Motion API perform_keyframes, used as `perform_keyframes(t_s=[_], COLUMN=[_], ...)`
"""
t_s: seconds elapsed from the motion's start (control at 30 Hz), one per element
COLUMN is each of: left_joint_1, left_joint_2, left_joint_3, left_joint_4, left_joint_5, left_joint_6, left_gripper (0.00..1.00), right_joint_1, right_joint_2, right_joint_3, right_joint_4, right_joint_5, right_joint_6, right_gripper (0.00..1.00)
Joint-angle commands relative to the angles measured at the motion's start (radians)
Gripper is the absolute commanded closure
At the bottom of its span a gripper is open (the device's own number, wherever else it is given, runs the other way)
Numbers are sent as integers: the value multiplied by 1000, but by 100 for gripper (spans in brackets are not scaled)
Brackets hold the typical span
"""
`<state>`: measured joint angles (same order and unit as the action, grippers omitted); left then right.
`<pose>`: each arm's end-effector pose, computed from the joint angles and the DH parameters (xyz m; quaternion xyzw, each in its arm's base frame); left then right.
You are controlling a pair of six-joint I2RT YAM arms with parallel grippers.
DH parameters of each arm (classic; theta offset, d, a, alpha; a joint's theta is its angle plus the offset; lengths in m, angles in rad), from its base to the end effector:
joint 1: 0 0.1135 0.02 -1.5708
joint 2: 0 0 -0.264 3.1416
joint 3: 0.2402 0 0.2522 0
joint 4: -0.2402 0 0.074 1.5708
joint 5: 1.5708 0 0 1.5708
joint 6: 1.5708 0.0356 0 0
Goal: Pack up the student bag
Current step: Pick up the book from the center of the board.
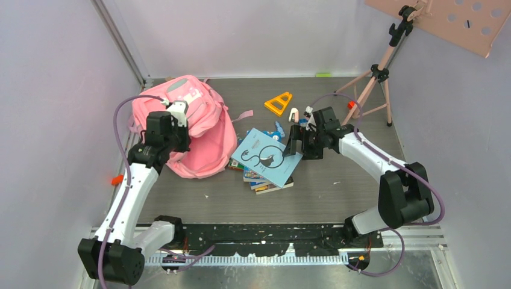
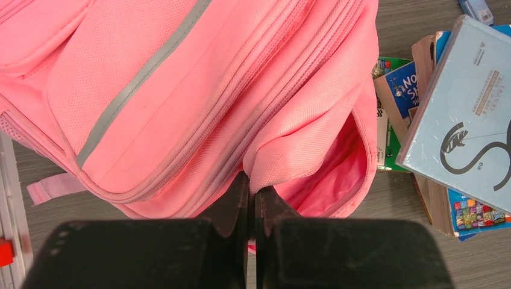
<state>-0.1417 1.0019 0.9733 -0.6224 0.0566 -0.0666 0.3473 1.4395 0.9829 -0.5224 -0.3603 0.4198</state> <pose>0.2091 -0.0319 0.3225 0.0462 0.8946 -0.0713 0.4386 0.2699 0.1111 0.2320 -0.0181 0.9423 0.2663 0.2019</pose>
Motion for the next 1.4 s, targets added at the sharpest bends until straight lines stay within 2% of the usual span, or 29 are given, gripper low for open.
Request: perform_keyframes(t_s=[0.0, 0.37, 0.5, 0.57, 0.6, 0.63, 0.77, 0.9, 0.97, 1.2, 1.37], left_joint_1=[8, 8, 8, 8, 8, 8, 8, 8, 8, 8, 8], left_joint_2=[-18, -20, -22, -23, -24, -24, -28, -35, -34, -40, -43], left_joint_3=[6, 6, 6, 5, 5, 5, 5, 2, 4, 4, 1], left_joint_4=[62, 62, 62, 63, 62, 63, 61, 62, 62, 64, 67], left_joint_5=[-10, -15, -18, -18, -21, -22, -27, -31, -30, -22, -10], left_joint_6=[2, 2, 4, 4, 4, 4, 5, 7, 6, 4, 0], left_gripper=[100, 100, 100, 100, 100, 100, 100, 100, 100, 100, 100], right_joint_1=[-10, -11, -11, -11, -11, -12, -17, -21, -23, -25, -25], right_joint_2=[31, 45, 45, 38, 36, 31, 4, -75, -126, -286, -356], right_joint_3=[-10, -43, -51, -53, -55, -56, -72, -93, -99, -48, 4], right_joint_4=[75, 151, 171, 173, 173, 173, 169, 147, 124, 44, 36], right_joint_5=[-66, -120, -141, -138, -135, -130, -130, -108, -83, 8, 28], right_joint_6=[1, 73, 103, 112, 116, 118, 139, 163, 168, 201, 349], right_gripper=[5, 9, 19, 34, 38, 49, 77, 95, 99, 100, 100])
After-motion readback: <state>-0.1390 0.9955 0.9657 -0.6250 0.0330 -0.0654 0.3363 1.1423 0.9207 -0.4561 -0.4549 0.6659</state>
